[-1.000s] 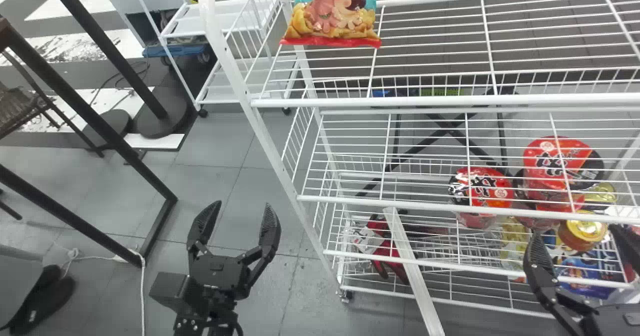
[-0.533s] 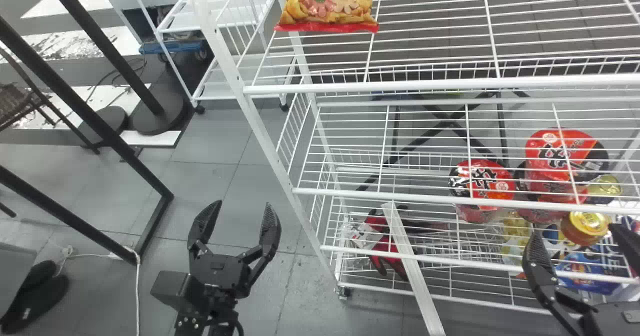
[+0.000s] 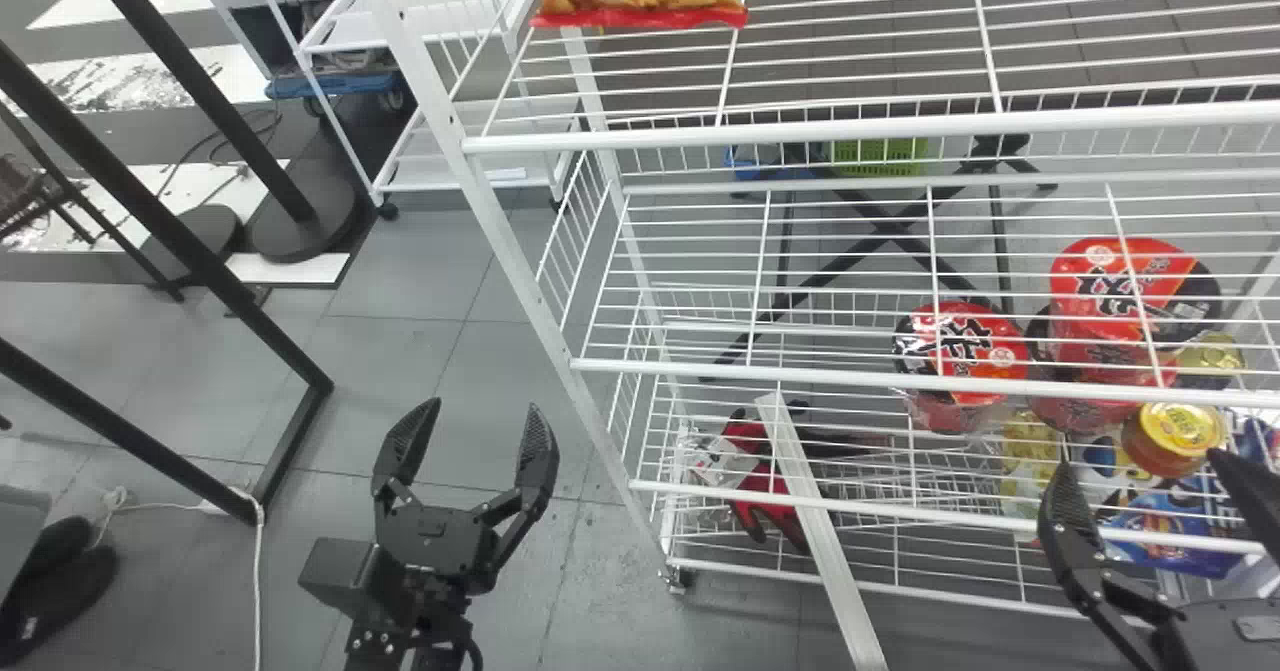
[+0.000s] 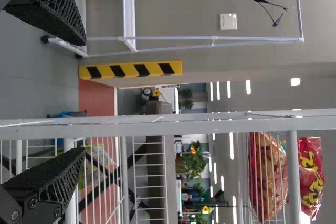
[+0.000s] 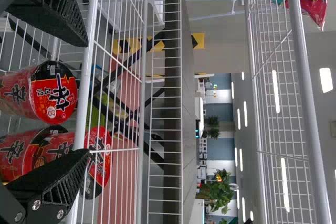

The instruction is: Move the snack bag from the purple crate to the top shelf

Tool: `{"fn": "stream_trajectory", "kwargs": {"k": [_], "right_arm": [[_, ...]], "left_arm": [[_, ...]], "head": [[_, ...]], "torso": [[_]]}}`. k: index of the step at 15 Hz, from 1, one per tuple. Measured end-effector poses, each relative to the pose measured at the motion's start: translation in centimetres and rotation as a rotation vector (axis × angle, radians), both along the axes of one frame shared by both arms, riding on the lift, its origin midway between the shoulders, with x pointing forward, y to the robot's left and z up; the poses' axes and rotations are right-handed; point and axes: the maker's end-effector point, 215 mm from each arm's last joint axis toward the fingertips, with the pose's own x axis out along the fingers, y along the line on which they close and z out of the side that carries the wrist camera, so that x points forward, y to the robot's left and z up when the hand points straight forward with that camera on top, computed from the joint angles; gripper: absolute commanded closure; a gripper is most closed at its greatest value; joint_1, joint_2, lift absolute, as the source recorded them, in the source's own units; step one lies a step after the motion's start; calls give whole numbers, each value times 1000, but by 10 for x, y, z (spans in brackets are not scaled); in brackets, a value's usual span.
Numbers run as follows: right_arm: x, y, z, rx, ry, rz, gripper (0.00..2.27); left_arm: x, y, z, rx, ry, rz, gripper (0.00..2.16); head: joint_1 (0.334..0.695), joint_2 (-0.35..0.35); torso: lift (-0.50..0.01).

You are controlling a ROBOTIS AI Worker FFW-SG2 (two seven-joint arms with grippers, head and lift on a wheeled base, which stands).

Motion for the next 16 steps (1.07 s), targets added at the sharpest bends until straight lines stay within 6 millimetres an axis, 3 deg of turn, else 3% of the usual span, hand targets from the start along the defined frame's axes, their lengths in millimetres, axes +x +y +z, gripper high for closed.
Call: {"fn": "stream_trajectory", "kwargs": {"k": [16], "right_arm": [[5, 1, -6, 0, 10, -2, 90]], "left_arm": [[3, 1, -5, -2, 7, 1, 100]], "head": [[695, 271]], "torso": [[-365]]}}
